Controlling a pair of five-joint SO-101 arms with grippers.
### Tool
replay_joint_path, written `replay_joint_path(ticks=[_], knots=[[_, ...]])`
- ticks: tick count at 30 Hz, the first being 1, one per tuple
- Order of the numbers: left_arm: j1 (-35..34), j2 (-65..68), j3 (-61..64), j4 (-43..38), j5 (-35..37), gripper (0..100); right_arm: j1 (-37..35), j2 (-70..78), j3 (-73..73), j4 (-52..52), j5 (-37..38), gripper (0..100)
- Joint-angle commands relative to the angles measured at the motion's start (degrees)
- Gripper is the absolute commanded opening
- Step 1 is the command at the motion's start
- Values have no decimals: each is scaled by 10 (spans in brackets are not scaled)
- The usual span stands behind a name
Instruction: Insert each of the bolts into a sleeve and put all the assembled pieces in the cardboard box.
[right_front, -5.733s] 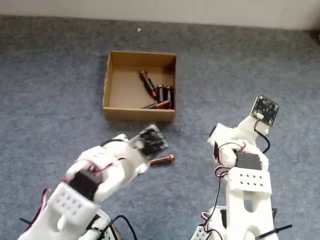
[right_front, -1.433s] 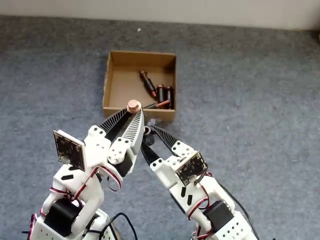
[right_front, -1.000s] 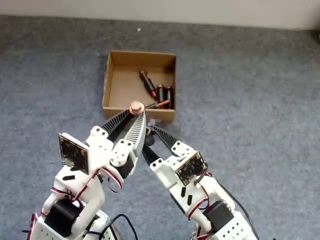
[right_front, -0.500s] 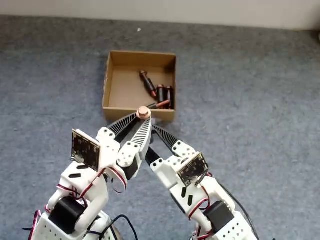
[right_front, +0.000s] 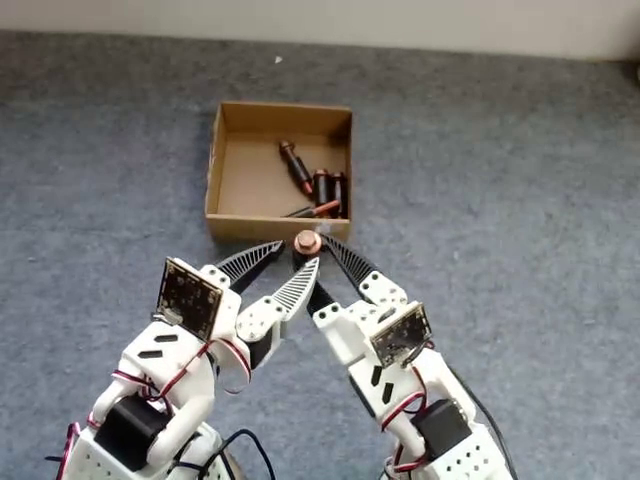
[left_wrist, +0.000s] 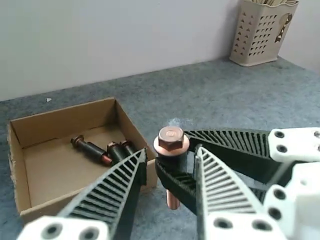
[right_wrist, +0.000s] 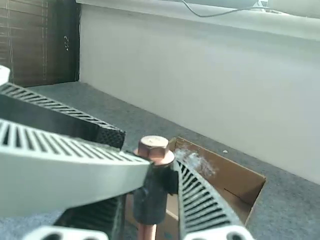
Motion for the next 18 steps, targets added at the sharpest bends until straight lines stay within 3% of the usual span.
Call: replay_joint_path(ticks=[1, 6, 9, 14, 18], knots=[[4, 3, -5, 4, -28, 175, 29, -13, 58, -11, 2, 5], [4, 3, -9, 3, -30, 173, 96, -13, 58, 35, 2, 5], [-10, 3, -10, -4, -32, 122, 144, -13, 58, 69, 2, 5], [-90, 3, 7, -35, -140, 8, 189, -13, 58, 139, 4, 5], [-167, 3, 66, -38, -177, 20, 189, -12, 58, 163, 5, 5]])
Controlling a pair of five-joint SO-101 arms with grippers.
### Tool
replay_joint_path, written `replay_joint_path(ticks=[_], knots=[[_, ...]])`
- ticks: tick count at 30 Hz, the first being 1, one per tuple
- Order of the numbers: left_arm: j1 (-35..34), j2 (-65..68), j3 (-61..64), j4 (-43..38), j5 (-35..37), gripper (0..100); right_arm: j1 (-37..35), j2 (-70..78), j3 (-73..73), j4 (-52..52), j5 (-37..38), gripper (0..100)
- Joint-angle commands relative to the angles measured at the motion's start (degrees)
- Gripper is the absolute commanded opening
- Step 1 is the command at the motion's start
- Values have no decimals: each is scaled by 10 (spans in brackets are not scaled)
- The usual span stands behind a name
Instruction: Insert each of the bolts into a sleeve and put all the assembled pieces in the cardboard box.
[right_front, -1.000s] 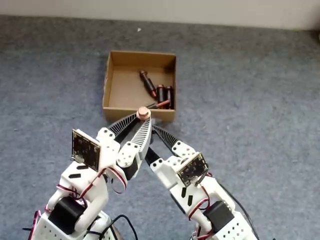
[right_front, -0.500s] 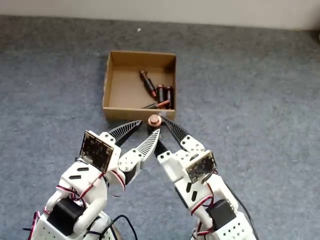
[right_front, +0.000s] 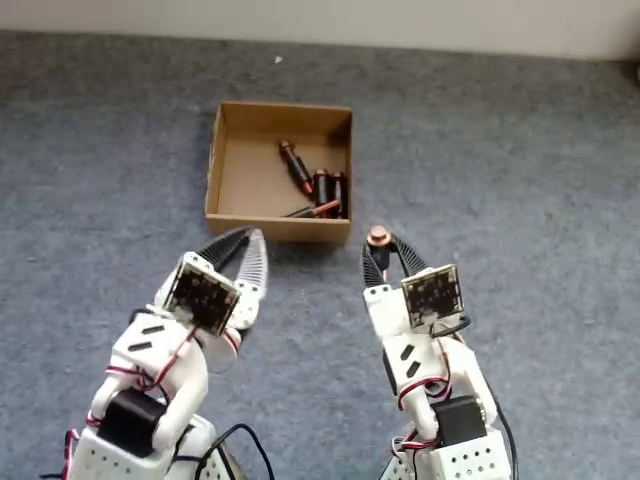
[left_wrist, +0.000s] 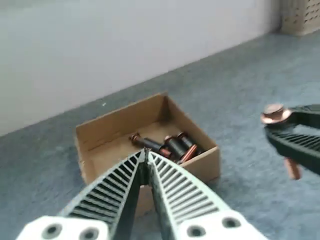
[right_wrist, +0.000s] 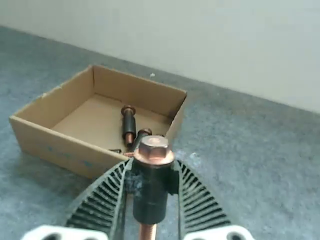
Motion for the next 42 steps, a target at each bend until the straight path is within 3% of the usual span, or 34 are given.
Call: replay_joint_path(ticks=[1, 10, 23, 31, 35, 39, 42], knots=[[-66, -3, 48, -14, -23, 21, 6, -12, 58, 4, 5, 5], [-168, -3, 162, -14, -23, 21, 6, -12, 58, 4, 6, 5], [-174, 2, 212, -11, -23, 20, 6, -9, 12, 0, 7, 5], [-173, 3, 212, -11, -23, 21, -11, 3, -72, -149, 7, 5], [-173, 3, 212, -11, -23, 21, -65, 99, -95, -218, 18, 5], [-173, 3, 212, -11, -23, 21, -102, 268, -146, -305, 85, 5], [-173, 3, 212, -11, -23, 19, -106, 413, -207, -371, 91, 5]])
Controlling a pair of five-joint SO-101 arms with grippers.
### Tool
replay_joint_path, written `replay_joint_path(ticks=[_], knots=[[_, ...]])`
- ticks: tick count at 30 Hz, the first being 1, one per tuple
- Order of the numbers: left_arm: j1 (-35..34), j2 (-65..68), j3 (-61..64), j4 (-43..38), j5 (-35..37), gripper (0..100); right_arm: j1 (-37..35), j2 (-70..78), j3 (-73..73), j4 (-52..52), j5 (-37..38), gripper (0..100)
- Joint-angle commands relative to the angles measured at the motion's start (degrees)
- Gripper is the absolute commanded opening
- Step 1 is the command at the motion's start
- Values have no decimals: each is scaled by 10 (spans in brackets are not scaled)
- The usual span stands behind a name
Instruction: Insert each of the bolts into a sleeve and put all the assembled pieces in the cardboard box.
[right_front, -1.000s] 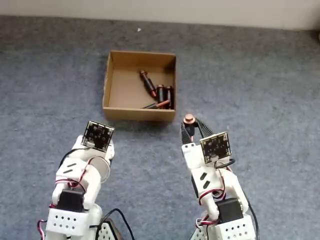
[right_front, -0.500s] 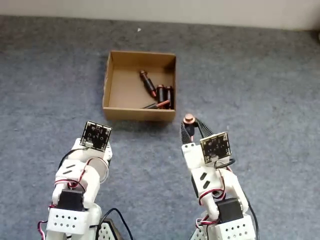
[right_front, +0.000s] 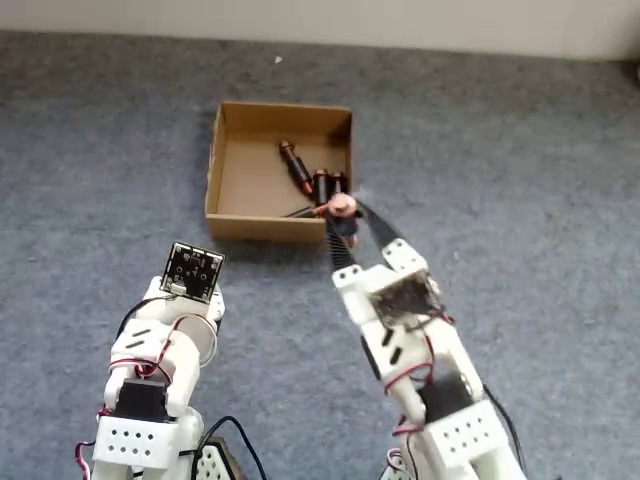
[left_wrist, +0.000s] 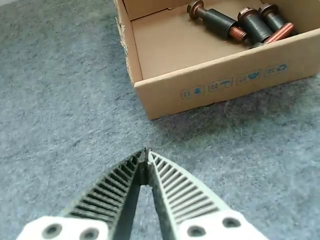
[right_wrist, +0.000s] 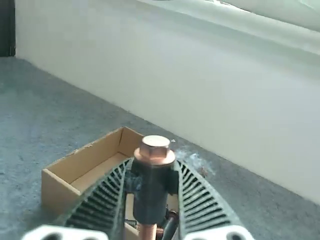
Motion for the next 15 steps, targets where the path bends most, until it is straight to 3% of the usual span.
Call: replay_joint_path(ticks=[1, 8, 15], knots=[[-3, 2, 16, -9, -6, 18, -11, 182, -115, -90, 15, 5], [-3, -2, 16, 16, -6, 20, -7, 497, -294, -192, 18, 5], [-3, -2, 16, 16, -6, 20, 31, 720, -436, -254, 18, 5]])
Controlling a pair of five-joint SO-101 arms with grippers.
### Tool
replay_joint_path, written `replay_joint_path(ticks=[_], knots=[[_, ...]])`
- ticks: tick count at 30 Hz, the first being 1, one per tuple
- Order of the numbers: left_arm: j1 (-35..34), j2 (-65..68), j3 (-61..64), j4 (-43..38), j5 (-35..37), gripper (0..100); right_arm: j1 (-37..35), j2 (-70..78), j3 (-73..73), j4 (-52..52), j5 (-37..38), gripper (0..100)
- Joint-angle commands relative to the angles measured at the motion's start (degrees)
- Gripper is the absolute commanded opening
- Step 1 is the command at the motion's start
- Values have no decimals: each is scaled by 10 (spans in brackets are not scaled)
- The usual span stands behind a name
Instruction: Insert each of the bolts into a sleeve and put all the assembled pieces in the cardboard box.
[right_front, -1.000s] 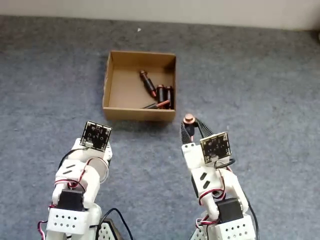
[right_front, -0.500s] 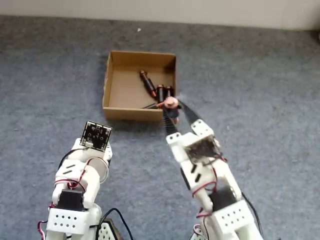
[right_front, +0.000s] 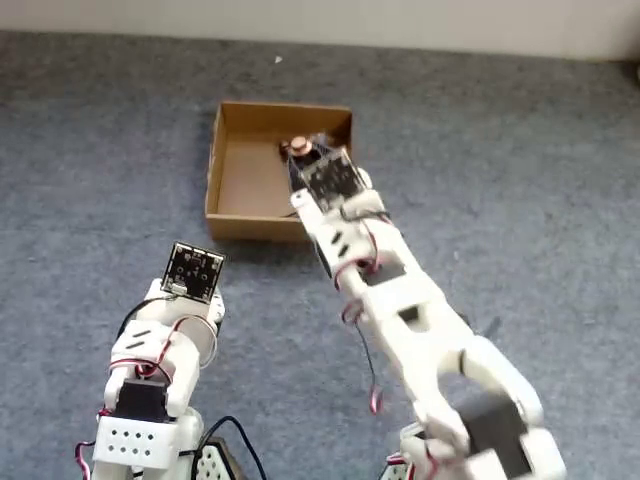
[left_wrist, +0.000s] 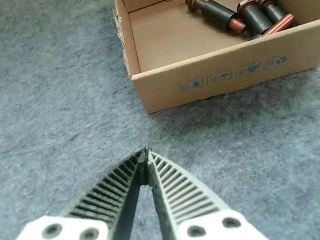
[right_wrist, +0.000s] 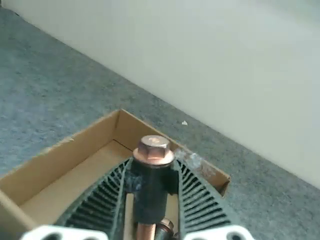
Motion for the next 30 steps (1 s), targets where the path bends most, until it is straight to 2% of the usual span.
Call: replay_joint_path(ticks=[1, 5, 10, 14, 24, 30], knots=[[-3, -2, 16, 2, -6, 20, 29, 75, -102, -34, 8, 6], [-3, -2, 16, 2, -6, 21, 41, 124, -137, -34, 5, 9], [-3, -2, 16, 2, -6, 21, 40, 110, -139, -32, 5, 83], [-3, -2, 16, 1, -6, 21, 42, 90, -134, -29, 7, 84], [-3, -2, 16, 1, -6, 21, 29, -43, -1, -27, 5, 87], [-3, -2, 16, 1, -6, 21, 19, -36, 24, -26, 8, 88]])
